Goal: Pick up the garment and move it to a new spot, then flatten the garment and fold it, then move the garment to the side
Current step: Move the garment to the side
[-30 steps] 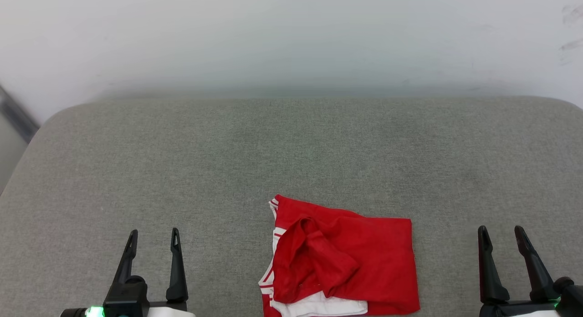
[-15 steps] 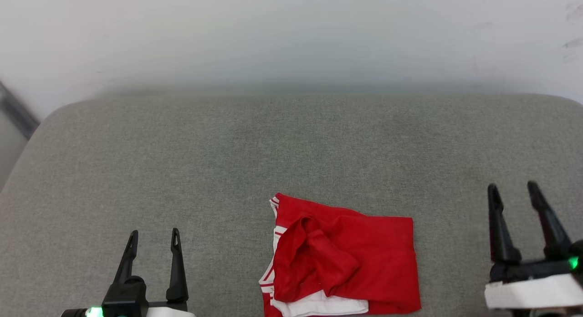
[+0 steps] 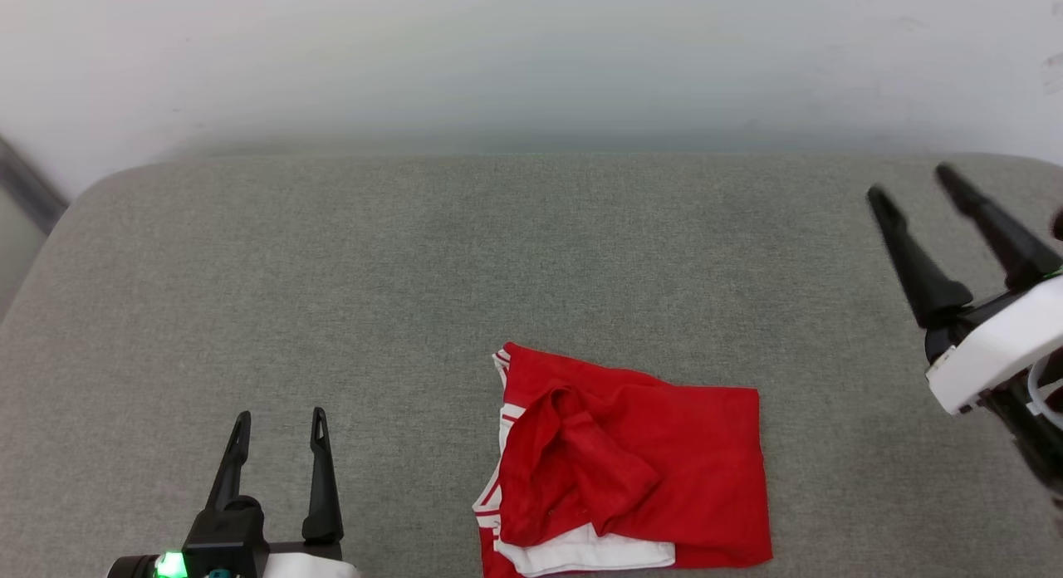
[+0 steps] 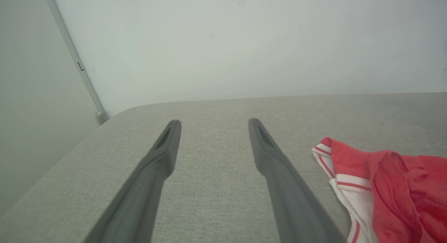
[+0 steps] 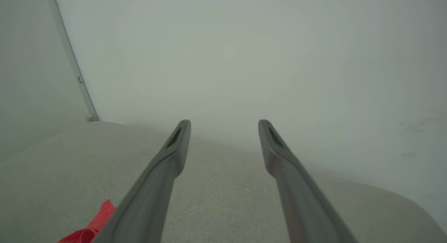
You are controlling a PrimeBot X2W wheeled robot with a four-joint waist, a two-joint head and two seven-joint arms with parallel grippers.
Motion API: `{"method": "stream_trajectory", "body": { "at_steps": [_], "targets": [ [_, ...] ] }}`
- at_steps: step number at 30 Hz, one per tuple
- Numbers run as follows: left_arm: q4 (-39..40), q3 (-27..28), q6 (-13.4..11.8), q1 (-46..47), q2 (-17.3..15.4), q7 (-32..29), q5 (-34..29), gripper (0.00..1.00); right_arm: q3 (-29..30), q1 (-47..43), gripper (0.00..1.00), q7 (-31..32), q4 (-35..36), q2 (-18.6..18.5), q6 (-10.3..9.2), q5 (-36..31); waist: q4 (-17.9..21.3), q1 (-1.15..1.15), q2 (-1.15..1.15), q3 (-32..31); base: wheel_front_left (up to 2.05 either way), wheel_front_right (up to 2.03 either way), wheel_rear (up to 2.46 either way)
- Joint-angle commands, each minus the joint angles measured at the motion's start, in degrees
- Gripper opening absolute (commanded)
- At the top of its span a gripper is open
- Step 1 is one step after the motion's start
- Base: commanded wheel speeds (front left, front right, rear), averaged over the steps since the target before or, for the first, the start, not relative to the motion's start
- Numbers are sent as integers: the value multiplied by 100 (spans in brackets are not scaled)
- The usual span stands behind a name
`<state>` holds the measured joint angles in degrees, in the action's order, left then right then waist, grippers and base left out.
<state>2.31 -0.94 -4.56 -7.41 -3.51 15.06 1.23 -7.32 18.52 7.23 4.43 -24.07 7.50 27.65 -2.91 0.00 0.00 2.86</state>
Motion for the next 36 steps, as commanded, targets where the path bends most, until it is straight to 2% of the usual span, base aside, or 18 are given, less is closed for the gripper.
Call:
{"method": "stream_trajectory", "body": {
  "at_steps": [1,6,10,12,20,30,36],
  "targets": [
    [16,28,-7,52,1,14,7,100,-109,141,100,830,-70,-241,-2,588,-9,0,0,23,0,0,0],
    [38,32,-15,98,16,14,17,100,-246,21,100,2846,-276,-737,-2,2008,-35,0,0,122,0,0,0],
    [41,11,-12,168,27,14,30,100,-337,-265,100,3923,-451,-908,-2,2815,-76,0,0,230,0,0,0],
    [53,-1,-9,214,33,14,38,100,-312,-416,100,4243,-587,-832,-2,3171,-100,0,0,291,0,0,0],
    [83,-96,33,456,47,14,42,100,-367,-731,100,4669,-928,-535,-1,3625,-289,0,0,643,0,0,0],
    [72,-194,6,757,61,14,86,100,-672,-596,100,4311,-1593,-54,-2,3538,-510,0,0,1058,0,0,0],
    [59,-274,1,867,64,14,94,100,-965,-349,100,3976,-1993,76,-8,3376,-586,0,0,1188,0,0,0]
  ]
}}
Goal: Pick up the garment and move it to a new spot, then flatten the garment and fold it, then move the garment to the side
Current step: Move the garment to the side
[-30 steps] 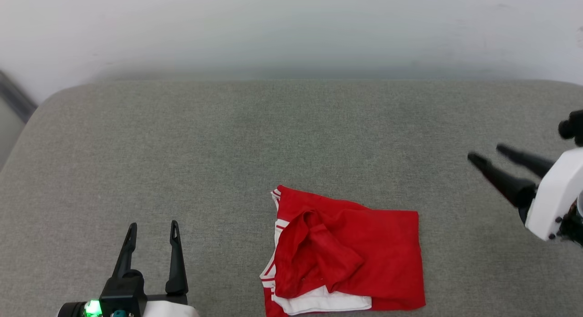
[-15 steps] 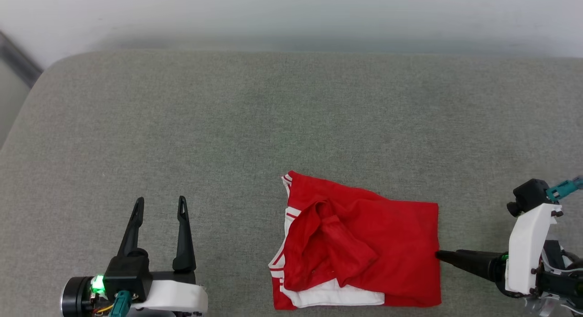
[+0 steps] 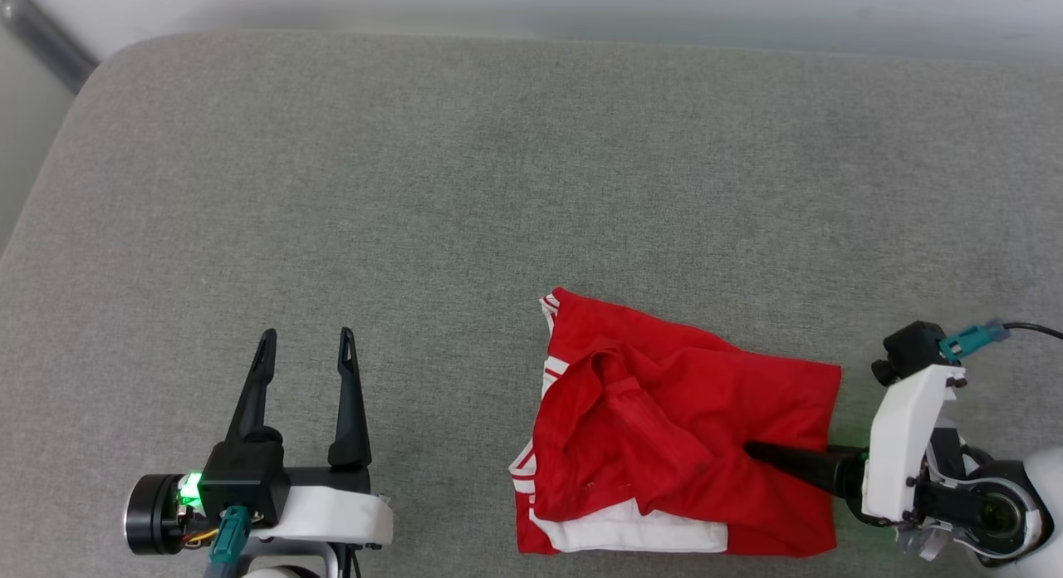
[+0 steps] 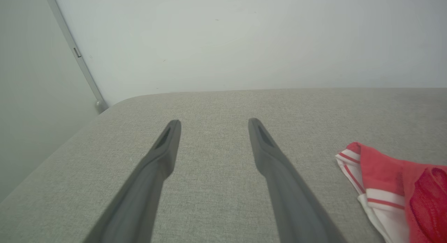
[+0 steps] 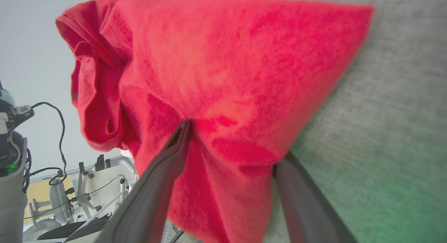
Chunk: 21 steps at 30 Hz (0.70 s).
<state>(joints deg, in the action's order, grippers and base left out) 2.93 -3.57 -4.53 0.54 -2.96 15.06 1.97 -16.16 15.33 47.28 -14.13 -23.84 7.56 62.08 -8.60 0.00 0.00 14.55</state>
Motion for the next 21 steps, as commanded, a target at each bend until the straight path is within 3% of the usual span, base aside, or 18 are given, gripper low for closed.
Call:
{"method": "stream_trajectory", "body": {
  "at_steps": [1,8,9,10,11,21],
  "targets": [
    [-4,-26,-3,94,9,14,18,100,-146,8,100,-63,-196,48,-15,-108,-33,0,0,40,0,0,0],
    [-49,-124,-43,195,10,14,79,100,-703,58,100,-162,-743,-8,-51,-376,-138,0,0,122,0,0,0],
    [-58,-134,-47,202,10,14,92,100,-794,56,60,-171,-763,-23,-51,-395,-149,0,0,123,0,0,0],
    [-68,-143,-44,205,10,14,104,100,-847,74,25,-259,-756,-33,-51,-405,-157,0,0,122,0,0,0],
    [-77,-145,-48,205,10,14,114,100,-867,106,0,-348,-761,-31,-51,-386,-162,0,0,115,0,0,0],
    [-194,-75,-7,-67,11,14,64,100,-1257,613,0,-1057,-276,-360,-9,-156,-49,0,0,-362,0,0,0]
  ]
}}
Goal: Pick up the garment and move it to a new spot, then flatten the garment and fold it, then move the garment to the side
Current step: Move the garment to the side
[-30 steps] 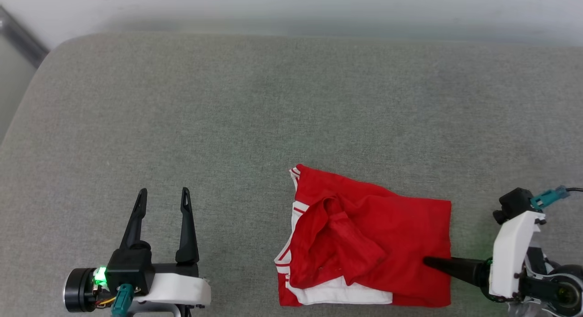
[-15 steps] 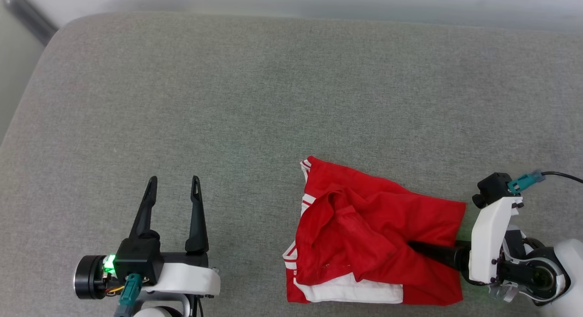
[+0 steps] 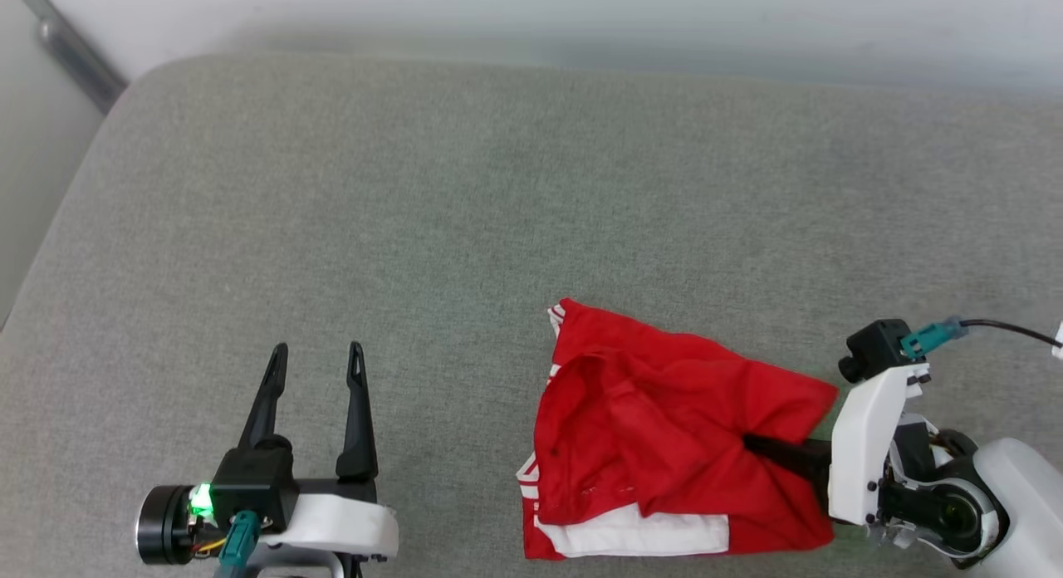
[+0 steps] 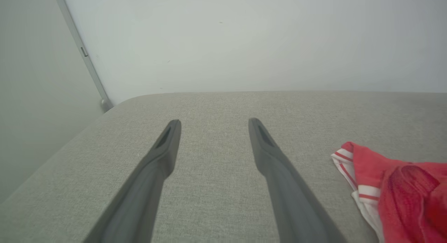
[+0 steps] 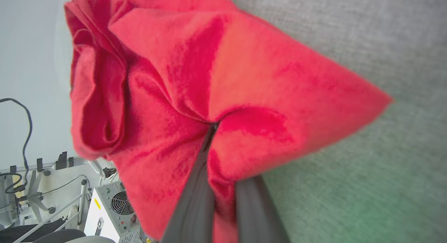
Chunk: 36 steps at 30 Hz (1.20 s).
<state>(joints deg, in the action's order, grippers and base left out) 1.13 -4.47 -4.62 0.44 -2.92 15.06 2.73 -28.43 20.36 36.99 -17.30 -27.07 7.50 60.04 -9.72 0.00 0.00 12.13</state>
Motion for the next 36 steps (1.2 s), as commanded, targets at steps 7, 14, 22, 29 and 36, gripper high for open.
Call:
{"method": "stream_trajectory", "body": {
  "at_steps": [7,14,22,29,36],
  "targets": [
    [61,157,-21,-303,6,14,25,100,-437,455,0,-270,667,-637,-3,-51,444,0,0,-448,0,0,0],
    [267,364,-32,-360,5,14,40,100,-679,1055,0,-214,1483,-1693,-3,-302,1341,0,0,-256,0,0,0],
    [523,546,76,24,-52,13,-149,100,-653,1691,0,-424,1350,-2659,-3,-1028,2002,0,0,442,0,0,0],
    [689,609,162,421,-162,13,-238,100,-635,2214,0,-624,531,-3090,-3,-1548,2180,0,0,1045,0,0,0],
    [947,558,192,718,-242,13,-310,100,-537,2649,0,-950,-414,-3033,-4,-1840,2138,0,0,1636,0,0,0]
  ]
}}
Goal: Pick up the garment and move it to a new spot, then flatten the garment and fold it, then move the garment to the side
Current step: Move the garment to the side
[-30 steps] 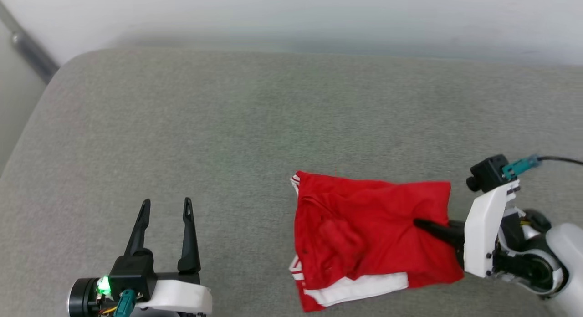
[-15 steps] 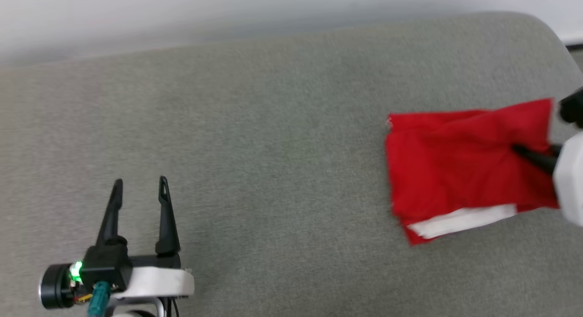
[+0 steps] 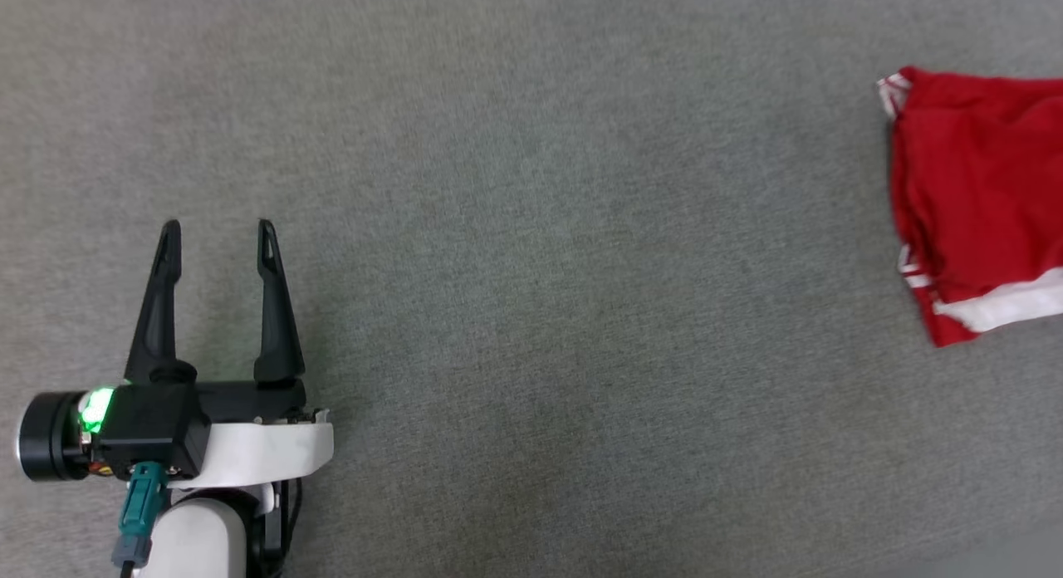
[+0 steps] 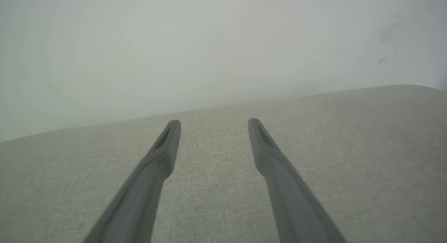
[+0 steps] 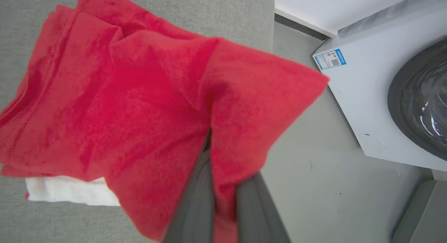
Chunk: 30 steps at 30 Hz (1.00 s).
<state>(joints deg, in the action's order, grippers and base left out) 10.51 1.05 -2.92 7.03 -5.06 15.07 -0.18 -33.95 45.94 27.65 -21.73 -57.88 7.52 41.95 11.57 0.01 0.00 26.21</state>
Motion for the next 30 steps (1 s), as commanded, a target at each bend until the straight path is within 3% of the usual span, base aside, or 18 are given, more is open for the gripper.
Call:
{"method": "stream_trajectory", "body": {
  "at_steps": [1,9,17,19,24,30],
  "targets": [
    [62,-5,19,90,-44,12,-24,100,58,166,0,-54,-142,70,-7,-51,-2,-1,0,337,0,0,0],
    [335,-44,-64,290,-136,13,-49,100,338,696,0,-531,-1400,300,-7,-471,-81,-1,0,806,0,0,0],
    [325,-85,-157,277,-153,13,-14,100,302,848,0,-914,-2233,487,-7,-783,-122,-1,0,706,0,0,0],
    [276,-99,-168,227,-136,12,3,100,282,840,100,-1032,-2362,552,-7,-844,-147,-1,0,578,0,0,0],
    [185,-136,-226,94,-59,13,79,100,327,883,100,-1524,-2570,583,-7,-1110,-248,-1,0,150,0,0,0],
    [72,-179,-279,-158,46,13,154,100,644,1002,100,-2648,-2571,716,-7,-1594,-405,-1,0,-385,0,0,0]
  ]
}}
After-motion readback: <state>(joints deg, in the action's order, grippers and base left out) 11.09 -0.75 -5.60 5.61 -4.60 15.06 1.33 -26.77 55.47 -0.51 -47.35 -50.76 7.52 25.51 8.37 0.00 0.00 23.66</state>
